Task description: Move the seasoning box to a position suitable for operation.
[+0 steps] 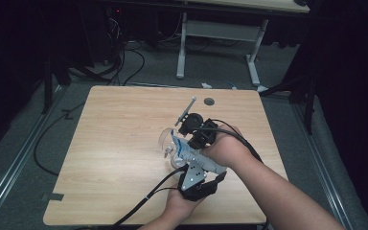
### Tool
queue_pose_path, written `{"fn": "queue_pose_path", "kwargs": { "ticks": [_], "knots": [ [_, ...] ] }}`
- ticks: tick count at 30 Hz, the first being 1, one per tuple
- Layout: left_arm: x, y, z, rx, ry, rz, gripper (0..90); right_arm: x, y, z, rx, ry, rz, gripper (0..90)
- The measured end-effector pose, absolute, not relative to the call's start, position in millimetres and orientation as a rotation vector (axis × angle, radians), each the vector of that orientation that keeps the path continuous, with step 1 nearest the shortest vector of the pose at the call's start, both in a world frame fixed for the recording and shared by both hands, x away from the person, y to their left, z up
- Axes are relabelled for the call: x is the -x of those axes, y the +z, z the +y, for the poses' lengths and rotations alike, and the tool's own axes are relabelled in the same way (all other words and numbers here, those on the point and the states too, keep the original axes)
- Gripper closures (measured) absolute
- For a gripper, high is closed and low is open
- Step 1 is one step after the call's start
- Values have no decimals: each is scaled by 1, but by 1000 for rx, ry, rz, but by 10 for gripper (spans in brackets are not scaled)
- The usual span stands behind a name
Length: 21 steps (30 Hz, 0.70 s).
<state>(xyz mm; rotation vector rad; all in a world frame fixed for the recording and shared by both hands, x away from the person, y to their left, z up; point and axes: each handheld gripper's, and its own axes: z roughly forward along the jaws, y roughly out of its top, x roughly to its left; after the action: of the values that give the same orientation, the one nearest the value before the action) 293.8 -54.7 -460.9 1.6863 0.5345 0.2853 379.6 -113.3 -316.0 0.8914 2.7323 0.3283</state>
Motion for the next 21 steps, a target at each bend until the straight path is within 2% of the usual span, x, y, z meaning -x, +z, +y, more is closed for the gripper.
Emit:
{"fn": "queue_pose_path", "kwargs": {
  "ticks": [21],
  "knots": [
    [-294, -460, -56, -1688, 284, 531, 585, -379, -316, -113, -888, 319, 2734, 900]
  ]
}}
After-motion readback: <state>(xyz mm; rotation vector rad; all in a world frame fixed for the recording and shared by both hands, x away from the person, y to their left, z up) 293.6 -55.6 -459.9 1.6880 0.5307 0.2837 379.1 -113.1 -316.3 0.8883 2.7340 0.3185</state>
